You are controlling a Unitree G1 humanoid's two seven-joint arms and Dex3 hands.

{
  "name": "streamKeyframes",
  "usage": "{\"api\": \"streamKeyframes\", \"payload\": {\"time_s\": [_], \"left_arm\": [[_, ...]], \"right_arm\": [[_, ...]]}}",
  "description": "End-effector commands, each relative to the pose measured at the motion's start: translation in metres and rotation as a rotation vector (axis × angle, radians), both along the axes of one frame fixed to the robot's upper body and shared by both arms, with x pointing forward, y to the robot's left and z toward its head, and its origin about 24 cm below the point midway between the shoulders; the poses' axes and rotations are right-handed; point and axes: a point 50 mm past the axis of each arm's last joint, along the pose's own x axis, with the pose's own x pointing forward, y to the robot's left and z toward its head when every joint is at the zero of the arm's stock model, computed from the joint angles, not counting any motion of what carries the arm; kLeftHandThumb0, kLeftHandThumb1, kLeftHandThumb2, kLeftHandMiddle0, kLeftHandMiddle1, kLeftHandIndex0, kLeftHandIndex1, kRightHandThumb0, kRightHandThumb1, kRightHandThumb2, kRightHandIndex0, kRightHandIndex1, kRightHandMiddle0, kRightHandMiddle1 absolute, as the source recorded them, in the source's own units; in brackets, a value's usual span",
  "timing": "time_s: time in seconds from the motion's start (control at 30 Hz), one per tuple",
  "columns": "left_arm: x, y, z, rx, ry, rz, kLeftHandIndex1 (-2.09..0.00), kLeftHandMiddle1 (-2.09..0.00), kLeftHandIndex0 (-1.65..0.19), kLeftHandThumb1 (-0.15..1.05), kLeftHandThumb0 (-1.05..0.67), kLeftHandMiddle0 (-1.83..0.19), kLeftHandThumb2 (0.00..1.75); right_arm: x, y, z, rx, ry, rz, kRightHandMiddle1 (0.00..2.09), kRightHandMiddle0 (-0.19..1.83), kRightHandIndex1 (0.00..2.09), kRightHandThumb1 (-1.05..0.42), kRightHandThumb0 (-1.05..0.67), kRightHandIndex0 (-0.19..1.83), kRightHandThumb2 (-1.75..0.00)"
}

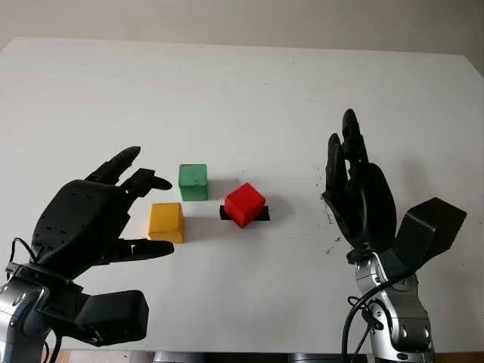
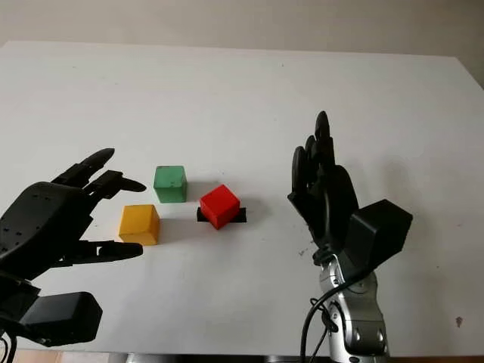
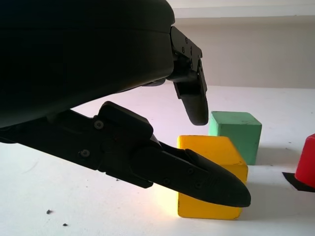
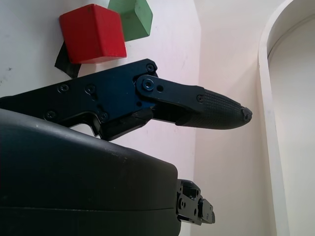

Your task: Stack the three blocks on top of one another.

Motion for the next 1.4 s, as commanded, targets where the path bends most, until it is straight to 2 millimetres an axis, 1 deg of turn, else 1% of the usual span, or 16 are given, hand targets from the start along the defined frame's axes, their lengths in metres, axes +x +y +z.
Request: {"api": "streamKeyframes", "payload": {"time_s": [0.0,0.2,0.4,0.53,0.67,0.77,0.83,0.93,1.07,1.27,1.37], "left_arm": [[-0.001,-0.005,0.001,0.003,-0.009,0.001,-1.38,-0.06,-0.10,1.01,-0.85,-0.24,0.05],[0.001,-0.006,-0.002,-0.001,-0.009,0.015,-1.40,-0.06,-0.14,1.00,-0.82,-0.26,0.05],[0.004,-0.006,-0.004,0.013,-0.018,0.012,-1.39,-0.07,-0.14,0.99,-0.80,-0.28,0.05],[0.006,-0.005,-0.005,0.028,-0.007,0.017,-1.36,-0.06,-0.12,1.00,-0.80,-0.26,0.05],[0.008,-0.005,-0.007,0.031,-0.002,0.010,-1.24,-0.06,-0.13,0.97,-0.79,-0.27,0.05],[0.009,-0.005,-0.007,0.022,0.000,0.000,-1.22,-0.06,-0.14,0.98,-0.79,-0.28,0.05],[0.010,-0.005,-0.008,0.018,0.002,-0.008,-1.23,-0.06,-0.14,0.97,-0.77,-0.29,0.05],[0.010,-0.004,-0.007,0.019,0.017,-0.011,-1.23,-0.06,-0.12,1.00,-0.71,-0.28,0.06],[0.010,-0.004,-0.007,0.028,0.036,-0.015,-1.21,-0.05,-0.11,1.00,-0.66,-0.28,0.06],[0.011,-0.004,-0.007,0.010,0.056,-0.032,-1.18,-0.06,-0.15,1.02,-0.61,-0.30,0.06],[0.010,-0.004,-0.007,-0.013,0.076,-0.048,-1.23,-0.07,-0.17,1.03,-0.45,-0.32,0.06]], "right_arm": [[0.000,-0.003,0.003,-0.001,-0.024,0.001,0.00,-0.19,0.00,-1.05,-0.72,-0.19,-0.65],[0.002,-0.005,0.004,0.007,-0.036,0.004,0.00,-0.19,0.00,-1.05,-0.72,-0.19,-0.64],[0.004,-0.006,0.003,0.015,-0.039,0.000,0.00,-0.19,0.00,-1.05,-0.72,-0.19,-0.64],[0.006,-0.006,0.002,0.015,-0.040,-0.007,0.00,-0.19,0.00,-1.05,-0.72,-0.19,-0.64],[0.008,-0.007,0.002,0.008,-0.039,-0.011,0.00,-0.19,0.00,-1.05,-0.73,-0.19,-0.63],[0.008,-0.007,0.001,0.003,-0.035,-0.009,0.00,-0.19,0.00,-1.05,-0.72,-0.19,-0.64],[0.009,-0.007,0.001,0.005,-0.034,-0.007,0.00,-0.19,0.00,-1.05,-0.72,-0.19,-0.64],[0.009,-0.007,0.000,0.015,-0.037,-0.005,0.00,-0.19,0.00,-1.05,-0.71,-0.19,-0.64],[0.010,-0.007,-0.001,0.011,-0.038,-0.003,0.00,-0.19,0.00,-1.05,-0.71,-0.19,-0.64],[0.012,-0.007,-0.002,0.001,-0.039,-0.004,0.00,-0.19,0.00,-1.05,-0.72,-0.19,-0.64],[0.013,-0.007,-0.002,0.005,-0.036,-0.008,0.00,-0.19,0.00,-1.05,-0.72,-0.19,-0.64]]}}
